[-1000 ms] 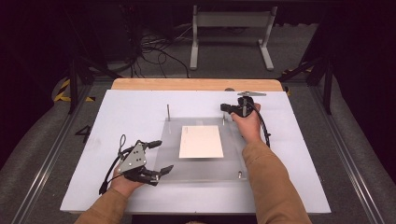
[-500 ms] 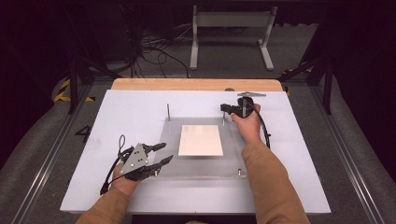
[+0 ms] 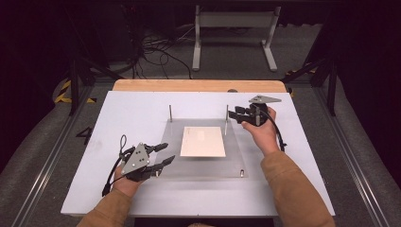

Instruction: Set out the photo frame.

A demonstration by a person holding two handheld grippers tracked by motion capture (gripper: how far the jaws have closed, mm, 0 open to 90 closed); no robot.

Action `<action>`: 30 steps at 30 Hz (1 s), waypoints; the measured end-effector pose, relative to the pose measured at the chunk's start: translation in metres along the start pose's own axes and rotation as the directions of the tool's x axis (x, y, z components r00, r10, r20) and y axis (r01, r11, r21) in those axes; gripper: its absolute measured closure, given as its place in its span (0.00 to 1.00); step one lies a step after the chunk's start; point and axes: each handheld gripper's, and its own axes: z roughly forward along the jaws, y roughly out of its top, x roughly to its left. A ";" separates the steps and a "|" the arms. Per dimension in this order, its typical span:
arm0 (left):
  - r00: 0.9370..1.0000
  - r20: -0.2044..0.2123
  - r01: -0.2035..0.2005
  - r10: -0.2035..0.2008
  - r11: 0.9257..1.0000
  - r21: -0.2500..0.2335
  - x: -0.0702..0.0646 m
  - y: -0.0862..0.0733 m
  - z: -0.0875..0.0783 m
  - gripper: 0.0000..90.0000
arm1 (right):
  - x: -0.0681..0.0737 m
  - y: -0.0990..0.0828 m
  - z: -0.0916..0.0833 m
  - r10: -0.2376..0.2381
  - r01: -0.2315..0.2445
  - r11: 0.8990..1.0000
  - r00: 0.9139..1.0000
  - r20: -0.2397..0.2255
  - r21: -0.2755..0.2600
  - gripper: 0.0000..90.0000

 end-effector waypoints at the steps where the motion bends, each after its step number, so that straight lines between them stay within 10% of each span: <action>1: 1.000 -0.002 0.002 -0.002 1.000 -0.003 0.000 0.000 0.000 0.56 | 0.002 -0.001 -0.009 -0.016 0.015 1.000 1.000 -0.003 -0.015 0.59; 6: 1.000 0.002 0.008 -0.008 1.000 0.002 0.002 0.003 0.000 0.55 | 0.019 -0.007 -0.051 -0.133 0.132 0.990 0.991 -0.020 -0.058 0.52; 11: 1.000 0.004 0.016 -0.016 1.000 0.007 0.002 0.003 0.000 0.55 | 0.039 -0.019 -0.083 -0.268 0.263 0.961 0.962 -0.052 -0.088 0.50; 18: 1.000 -0.003 0.018 -0.018 1.000 0.008 0.002 0.003 0.000 0.55 | 0.050 -0.048 -0.122 -0.340 0.336 0.938 0.939 -0.044 -0.083 0.49; 30: 1.000 -0.002 0.021 -0.021 1.000 0.010 0.002 0.004 0.000 0.55 | 0.074 -0.067 -0.115 -0.486 0.481 0.874 0.866 -0.117 -0.074 0.42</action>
